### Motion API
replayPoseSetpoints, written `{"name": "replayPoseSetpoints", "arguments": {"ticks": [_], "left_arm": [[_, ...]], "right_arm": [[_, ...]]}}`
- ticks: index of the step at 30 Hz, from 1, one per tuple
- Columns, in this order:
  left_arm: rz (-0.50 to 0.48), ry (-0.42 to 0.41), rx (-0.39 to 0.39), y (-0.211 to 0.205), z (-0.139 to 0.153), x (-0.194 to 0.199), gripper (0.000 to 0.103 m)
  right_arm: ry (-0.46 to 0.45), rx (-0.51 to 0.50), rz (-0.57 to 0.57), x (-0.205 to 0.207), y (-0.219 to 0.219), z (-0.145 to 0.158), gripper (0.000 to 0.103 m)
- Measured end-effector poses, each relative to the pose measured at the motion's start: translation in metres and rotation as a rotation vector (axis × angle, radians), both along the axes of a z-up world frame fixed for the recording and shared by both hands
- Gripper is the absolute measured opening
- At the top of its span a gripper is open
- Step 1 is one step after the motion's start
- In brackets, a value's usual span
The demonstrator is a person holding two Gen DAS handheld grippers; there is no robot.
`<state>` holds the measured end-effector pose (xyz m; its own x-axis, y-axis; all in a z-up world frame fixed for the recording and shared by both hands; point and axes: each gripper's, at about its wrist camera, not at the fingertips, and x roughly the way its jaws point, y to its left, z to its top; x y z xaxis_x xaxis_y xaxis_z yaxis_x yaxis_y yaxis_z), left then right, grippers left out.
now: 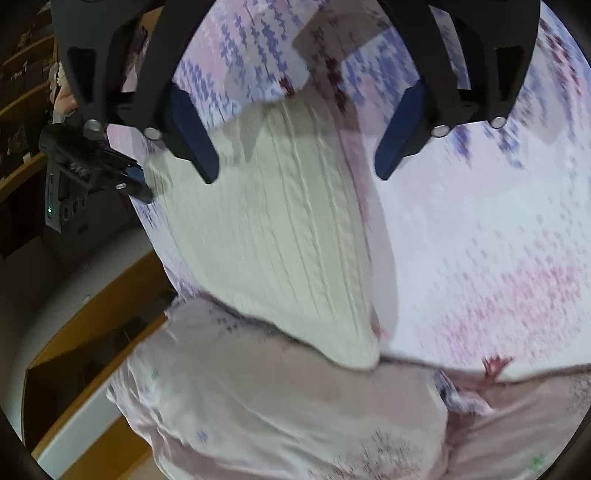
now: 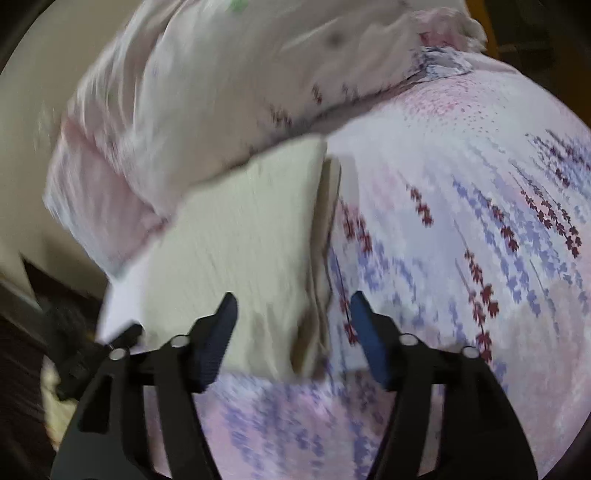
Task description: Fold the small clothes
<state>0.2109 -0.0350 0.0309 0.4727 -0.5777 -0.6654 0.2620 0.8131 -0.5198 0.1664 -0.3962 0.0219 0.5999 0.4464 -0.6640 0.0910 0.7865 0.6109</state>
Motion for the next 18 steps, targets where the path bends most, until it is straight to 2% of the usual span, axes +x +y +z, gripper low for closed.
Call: {"name": "replayPoseSetpoints", "arguments": {"ticks": [3, 6, 11, 18], "left_arm": [[0.012, 0.036, -0.012, 0.002, 0.001, 0.021, 0.091], [0.022, 0.071, 0.004, -0.001, -0.002, 0.04, 0.091], [0.011, 0.079, 0.069, -0.01, -0.005, 0.055, 0.093], [-0.011, 0.02, 0.162, -0.021, 0.0, 0.056, 0.096]], "right_arm": [[0.009, 0.104, -0.022, 0.02, -0.019, -0.002, 0.07], [0.043, 0.127, -0.029, 0.041, -0.025, -0.007, 0.07], [0.09, 0.111, -0.024, 0.071, -0.023, -0.019, 0.07], [0.108, 0.073, -0.015, 0.081, -0.018, -0.026, 0.07]]}}
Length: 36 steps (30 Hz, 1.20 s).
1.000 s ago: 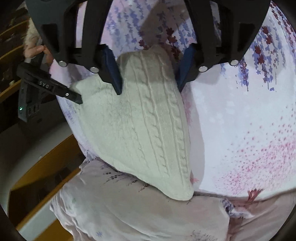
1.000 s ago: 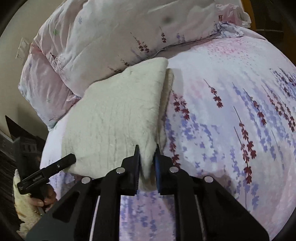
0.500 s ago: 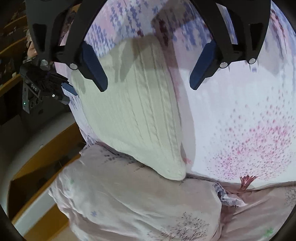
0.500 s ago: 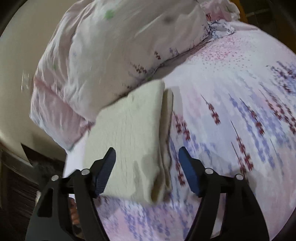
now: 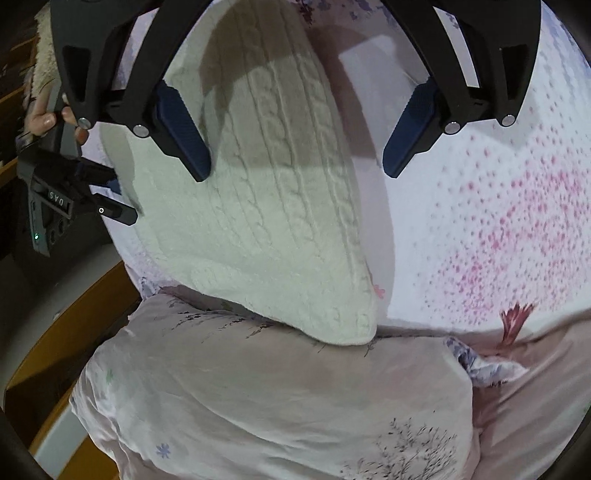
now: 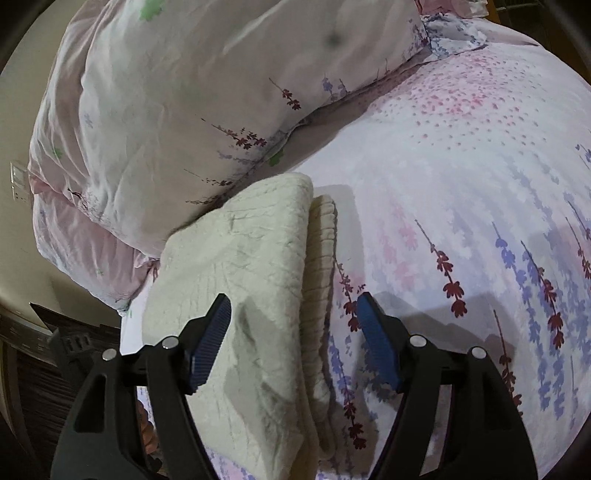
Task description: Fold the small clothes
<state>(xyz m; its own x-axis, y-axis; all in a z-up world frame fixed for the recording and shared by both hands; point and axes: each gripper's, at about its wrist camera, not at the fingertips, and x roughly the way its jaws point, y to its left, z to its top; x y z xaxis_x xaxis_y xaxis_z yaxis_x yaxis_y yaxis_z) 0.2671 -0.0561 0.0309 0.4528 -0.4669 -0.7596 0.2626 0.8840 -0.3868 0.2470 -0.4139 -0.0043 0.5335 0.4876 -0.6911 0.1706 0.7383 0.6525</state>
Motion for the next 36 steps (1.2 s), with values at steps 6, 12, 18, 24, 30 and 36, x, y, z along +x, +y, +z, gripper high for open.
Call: {"name": "replayPoseSetpoints", "arguments": {"ticks": [6, 12, 18, 24, 30, 36], "left_arm": [[-0.009, 0.009, 0.001, -0.007, -0.004, 0.008, 0.096], [-0.02, 0.014, -0.004, -0.014, -0.007, 0.015, 0.096], [-0.043, 0.057, -0.119, -0.016, -0.015, 0.025, 0.091], [-0.016, 0.087, -0.253, -0.004, -0.016, 0.027, 0.055], [-0.046, 0.055, -0.325, 0.015, 0.002, 0.011, 0.04], [-0.02, -0.02, -0.285, 0.069, 0.03, -0.017, 0.04]], "right_arm": [[-0.008, -0.006, 0.018, 0.004, 0.002, -0.005, 0.07], [-0.024, -0.014, 0.042, 0.007, 0.007, -0.005, 0.071], [-0.035, 0.036, 0.104, 0.01, 0.025, -0.011, 0.056], [-0.055, 0.085, 0.128, 0.008, 0.031, -0.015, 0.028], [-0.183, 0.113, 0.149, -0.009, 0.049, 0.019, 0.025], [-0.275, 0.05, 0.252, -0.015, 0.111, 0.044, 0.025]]}}
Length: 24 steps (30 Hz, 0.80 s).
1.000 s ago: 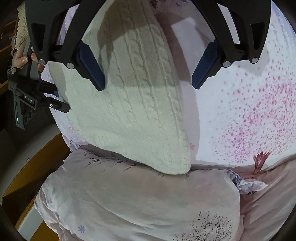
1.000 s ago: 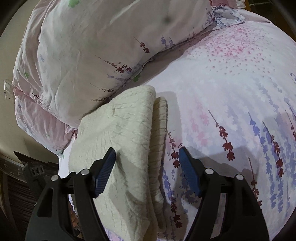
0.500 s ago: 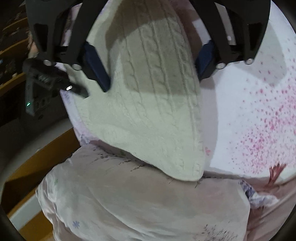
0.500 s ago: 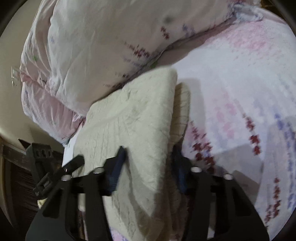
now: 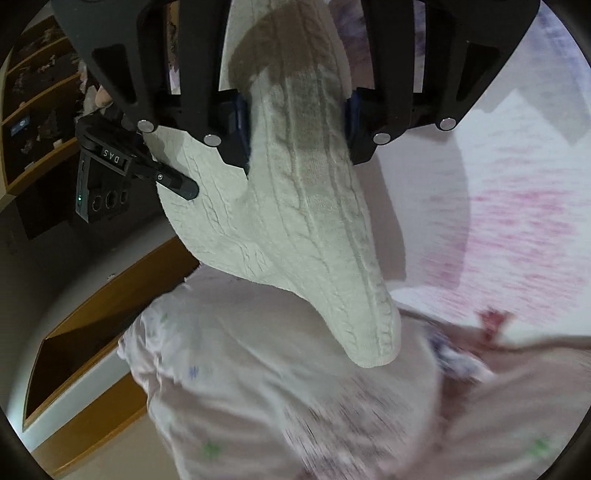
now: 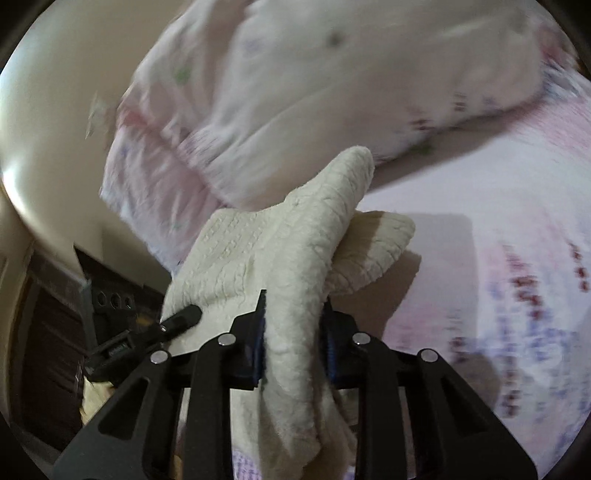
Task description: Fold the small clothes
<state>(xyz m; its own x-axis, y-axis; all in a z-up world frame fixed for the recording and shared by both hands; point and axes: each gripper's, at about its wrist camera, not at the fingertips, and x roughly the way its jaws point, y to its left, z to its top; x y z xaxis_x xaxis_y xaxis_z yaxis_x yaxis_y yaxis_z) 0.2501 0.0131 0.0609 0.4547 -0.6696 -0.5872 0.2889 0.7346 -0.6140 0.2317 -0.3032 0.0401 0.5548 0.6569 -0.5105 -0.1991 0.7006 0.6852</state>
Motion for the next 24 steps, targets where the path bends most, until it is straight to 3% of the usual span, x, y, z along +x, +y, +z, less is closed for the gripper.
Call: {"name": "replayPoseSetpoints", "arguments": {"ticks": [5, 8, 9, 11, 12, 16, 19, 20, 21, 24], "left_arm": [[0.083, -0.008, 0.067, 0.051, 0.0, -0.005, 0.044], [0.156, 0.081, 0.106, 0.072, -0.031, 0.009, 0.05], [0.172, 0.124, 0.077, 0.079, -0.045, 0.012, 0.054], [0.179, 0.126, 0.022, 0.086, -0.053, 0.01, 0.061], [0.184, 0.124, 0.02, 0.087, -0.053, 0.009, 0.062], [0.172, 0.101, 0.046, 0.083, -0.046, 0.002, 0.065], [0.154, 0.105, 0.041, 0.084, -0.047, -0.005, 0.068], [0.154, 0.103, 0.04, 0.087, -0.049, -0.008, 0.068], [0.165, 0.09, 0.049, 0.088, -0.051, -0.01, 0.069], [0.191, 0.055, 0.109, 0.081, -0.054, -0.01, 0.07]], "right_arm": [[-0.043, -0.106, 0.053, 0.004, 0.062, -0.006, 0.025], [0.035, -0.212, 0.048, 0.017, 0.09, -0.03, 0.027], [0.06, -0.225, 0.039, 0.019, 0.093, -0.036, 0.03], [0.082, -0.179, 0.03, 0.019, 0.087, -0.038, 0.035], [0.092, -0.16, 0.03, 0.019, 0.083, -0.037, 0.04], [0.123, -0.088, 0.013, 0.016, 0.066, -0.035, 0.042], [0.132, -0.069, 0.019, 0.011, 0.06, -0.038, 0.052], [0.131, -0.071, 0.019, 0.008, 0.059, -0.039, 0.048], [0.123, -0.089, 0.008, 0.006, 0.059, -0.041, 0.031], [0.134, -0.14, -0.011, 0.009, 0.066, -0.049, 0.03]]}}
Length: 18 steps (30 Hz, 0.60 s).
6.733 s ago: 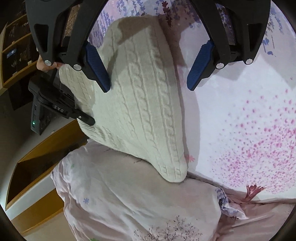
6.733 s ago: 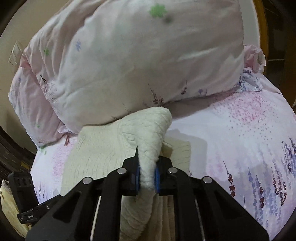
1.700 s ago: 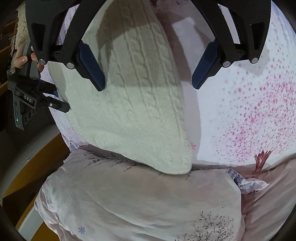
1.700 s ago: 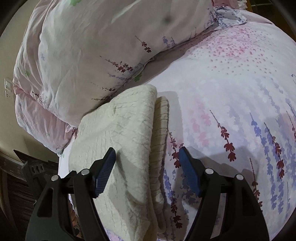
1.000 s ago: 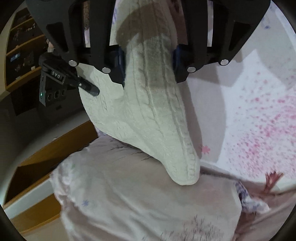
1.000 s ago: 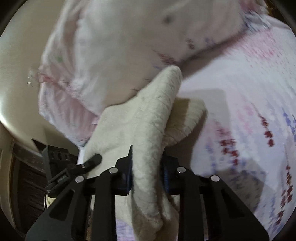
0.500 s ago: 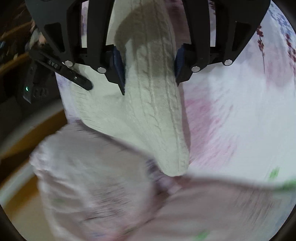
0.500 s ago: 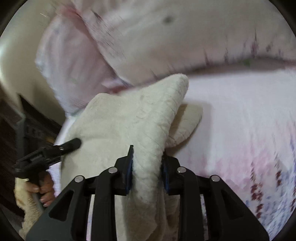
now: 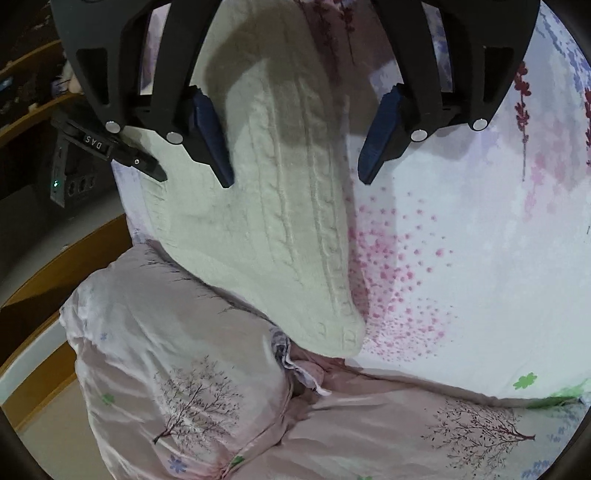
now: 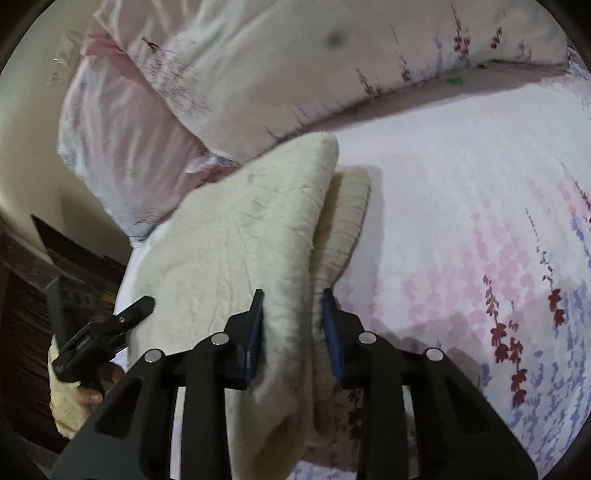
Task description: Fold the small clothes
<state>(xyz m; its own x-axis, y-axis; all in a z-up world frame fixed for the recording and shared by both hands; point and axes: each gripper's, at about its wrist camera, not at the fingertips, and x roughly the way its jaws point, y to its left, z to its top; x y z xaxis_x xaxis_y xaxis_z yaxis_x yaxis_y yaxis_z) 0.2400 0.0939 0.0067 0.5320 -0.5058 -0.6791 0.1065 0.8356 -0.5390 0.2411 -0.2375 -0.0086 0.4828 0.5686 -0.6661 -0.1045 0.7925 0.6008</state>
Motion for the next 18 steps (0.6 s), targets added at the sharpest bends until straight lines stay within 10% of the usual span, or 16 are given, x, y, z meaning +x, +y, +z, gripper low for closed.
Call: {"name": "replayPoseSetpoints", "arguments": {"ticks": [10, 18], "left_arm": [[-0.037, -0.127, 0.186, -0.013, 0.026, -0.06, 0.072], [-0.03, -0.134, 0.393, -0.031, 0.018, -0.065, 0.074]], "right_arm": [[-0.349, -0.227, 0.062, -0.076, 0.015, 0.062, 0.039], [-0.245, -0.454, 0.181, -0.075, 0.05, 0.032, 0.014]]}}
